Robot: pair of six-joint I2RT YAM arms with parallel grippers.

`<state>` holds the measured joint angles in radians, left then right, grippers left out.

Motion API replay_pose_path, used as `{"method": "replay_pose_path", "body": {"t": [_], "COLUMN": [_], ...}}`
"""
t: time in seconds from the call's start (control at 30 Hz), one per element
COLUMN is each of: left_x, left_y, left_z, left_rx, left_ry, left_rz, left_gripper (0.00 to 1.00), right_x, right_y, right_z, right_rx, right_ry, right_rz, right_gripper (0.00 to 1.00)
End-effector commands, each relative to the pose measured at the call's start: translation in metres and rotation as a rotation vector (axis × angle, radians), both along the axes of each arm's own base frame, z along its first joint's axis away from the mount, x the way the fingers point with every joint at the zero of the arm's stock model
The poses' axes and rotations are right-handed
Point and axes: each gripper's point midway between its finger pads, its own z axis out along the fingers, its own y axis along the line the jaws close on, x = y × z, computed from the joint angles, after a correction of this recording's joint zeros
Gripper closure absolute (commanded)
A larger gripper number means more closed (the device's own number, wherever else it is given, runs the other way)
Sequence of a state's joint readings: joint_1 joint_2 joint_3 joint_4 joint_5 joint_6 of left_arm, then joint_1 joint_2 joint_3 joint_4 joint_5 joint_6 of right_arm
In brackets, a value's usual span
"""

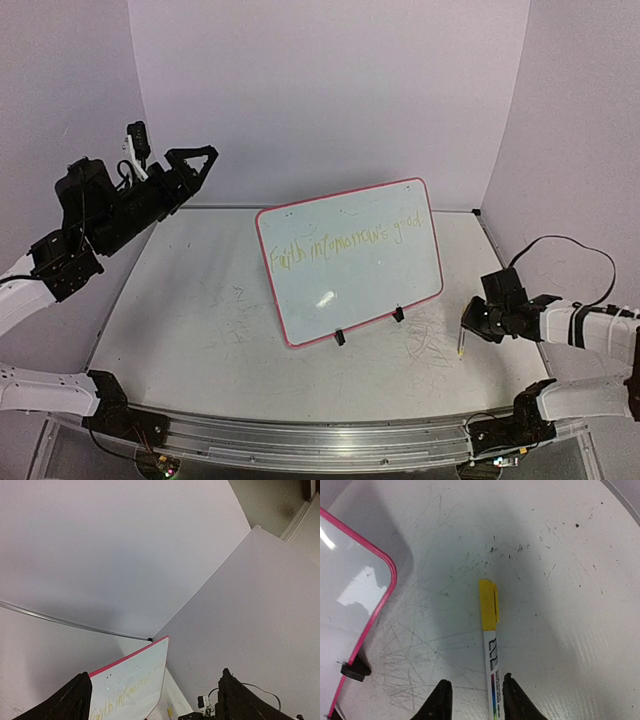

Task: Write a sentence on the whiteboard
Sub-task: Put down the whiteboard marker at the corner of the board, then reset both arms

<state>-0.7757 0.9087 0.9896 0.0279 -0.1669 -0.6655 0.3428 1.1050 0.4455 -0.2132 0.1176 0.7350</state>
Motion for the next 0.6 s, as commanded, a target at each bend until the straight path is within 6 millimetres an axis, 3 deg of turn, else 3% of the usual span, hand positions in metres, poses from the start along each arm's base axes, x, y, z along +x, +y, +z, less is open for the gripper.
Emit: {"method": "replay_pose_path", "body": {"t": [0.0,0.1,0.17,0.2,0.33,0.5,0.57], "left_x": [-0.005,-0.003,-0.004,-0.005,-0.012,-0.027,-0.031], "left_y": [0.021,0.030,0.037,0.041,0.060,0.083,0.091], "left_z": [0.046,0.061,0.074,0.080,0.110,0.140,0.147], "left_rx": [0.049,0.111,0.137,0.151,0.168,0.169,0.167], "left_ry": [-0.088,-0.111,-0.139,-0.154,-0.220,-0.291,-0.307], "left_rz": [0.079,0.130,0.162,0.182,0.254,0.318,0.339], "left_gripper": [0.10,0.08,0.06,0.05,0.03,0.01,0.01], "right_x": [0.018,0.018,0.011,0.007,-0.017,-0.056,-0.072], "right_y": [-0.007,-0.013,-0.019,-0.021,-0.027,-0.040,-0.048], "right_z": [0.084,0.168,0.225,0.251,0.349,0.443,0.470], "right_rx": [-0.068,-0.127,-0.175,-0.202,-0.269,-0.294,-0.302], "right_ry": [-0.173,-0.342,-0.463,-0.515,-0.696,-0.893,-0.971], "right_rz": [0.027,0.076,0.106,0.124,0.180,0.168,0.140], "right_gripper": [0.52,0.35,0.11,0.04,0.02,0.02,0.02]}}
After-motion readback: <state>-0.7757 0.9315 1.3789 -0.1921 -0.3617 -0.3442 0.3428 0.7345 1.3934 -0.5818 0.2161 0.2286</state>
